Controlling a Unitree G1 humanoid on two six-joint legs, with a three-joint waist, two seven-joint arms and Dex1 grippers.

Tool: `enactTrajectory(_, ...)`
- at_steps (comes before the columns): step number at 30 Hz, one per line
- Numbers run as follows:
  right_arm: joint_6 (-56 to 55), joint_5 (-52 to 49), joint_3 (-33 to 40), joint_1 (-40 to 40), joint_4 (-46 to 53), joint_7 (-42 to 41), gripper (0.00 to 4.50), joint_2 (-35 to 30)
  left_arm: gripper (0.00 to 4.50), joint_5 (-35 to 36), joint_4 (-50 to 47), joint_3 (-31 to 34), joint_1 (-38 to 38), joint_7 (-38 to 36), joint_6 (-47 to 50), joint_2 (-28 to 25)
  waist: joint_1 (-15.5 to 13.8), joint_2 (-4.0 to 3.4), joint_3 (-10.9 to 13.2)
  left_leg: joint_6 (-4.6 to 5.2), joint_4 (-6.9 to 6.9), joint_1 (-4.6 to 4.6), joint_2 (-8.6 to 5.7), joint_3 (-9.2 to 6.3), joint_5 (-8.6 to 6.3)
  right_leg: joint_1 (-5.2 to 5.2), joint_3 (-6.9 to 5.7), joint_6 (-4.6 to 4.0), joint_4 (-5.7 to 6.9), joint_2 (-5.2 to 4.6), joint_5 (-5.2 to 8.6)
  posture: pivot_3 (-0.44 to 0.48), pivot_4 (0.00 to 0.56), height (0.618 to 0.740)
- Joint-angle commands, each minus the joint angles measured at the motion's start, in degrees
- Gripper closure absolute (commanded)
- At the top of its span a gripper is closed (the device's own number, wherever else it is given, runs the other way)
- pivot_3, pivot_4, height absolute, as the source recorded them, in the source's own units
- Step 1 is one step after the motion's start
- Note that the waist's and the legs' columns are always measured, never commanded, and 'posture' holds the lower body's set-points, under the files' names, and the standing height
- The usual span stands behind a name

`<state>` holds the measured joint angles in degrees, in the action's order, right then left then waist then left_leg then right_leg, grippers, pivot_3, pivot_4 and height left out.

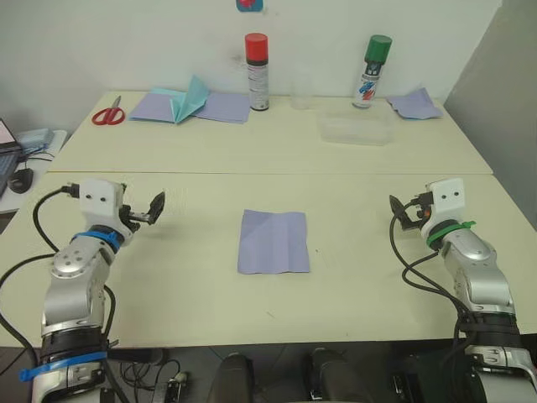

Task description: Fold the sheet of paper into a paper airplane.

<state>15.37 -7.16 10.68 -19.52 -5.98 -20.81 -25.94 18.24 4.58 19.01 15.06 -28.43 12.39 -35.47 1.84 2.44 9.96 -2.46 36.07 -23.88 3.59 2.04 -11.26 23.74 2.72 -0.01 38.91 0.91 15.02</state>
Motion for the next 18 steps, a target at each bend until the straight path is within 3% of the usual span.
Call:
enactTrajectory(1, 0.72, -2.46, -0.64, -1.09, 4.23, -4.08, 0.00, -1.50, 1.20, 4.17, -8.21, -2.16, 1.18, -7.07, 3.04, -2.79, 0.00, 0.00, 0.00, 0.00, 0.00, 0.00, 0.00, 0.01, 0.00, 0.00, 0.01, 0.00, 0.00, -0.01, 0.00, 0.000, 0.150, 0.740)
enactTrajectory(6, 2.13, -4.94, -4.06, -2.45, 5.59, -12.72, 0.00, -3.54, 2.81, 6.19, -14.93, -9.06, 3.22, -13.58, 9.00, -4.63, 0.01, -0.02, 0.01, 0.00, 0.00, 0.01, -0.03, 0.00, 0.00, 0.00, 0.00, 0.00, 0.00, 0.02, 0.00, 0.000, 0.150, 0.740)
enactTrajectory(11, 2.74, -5.80, -8.12, -3.02, 6.49, -19.25, 0.00, -4.50, 4.45, 3.45, -17.92, -16.96, 4.34, -17.07, 9.26, -3.64, -0.02, -0.02, 0.01, 0.00, 0.00, 0.01, -0.06, -0.01, 0.00, 0.00, 0.00, -0.03, -0.01, 0.07, 0.02, 0.000, 0.150, 0.740)
enactTrajectory(18, 2.09, -5.29, -11.48, -3.14, 5.82, -21.59, 0.00, -4.10, 4.48, -3.77, -10.90, -23.66, 4.73, -15.86, 4.33, 0.59, -0.04, -0.03, 0.02, 0.00, 0.00, 0.01, -0.06, -0.03, 0.00, 0.01, -0.01, -0.07, 0.00, 0.14, 0.04, 0.000, 0.150, 0.740)
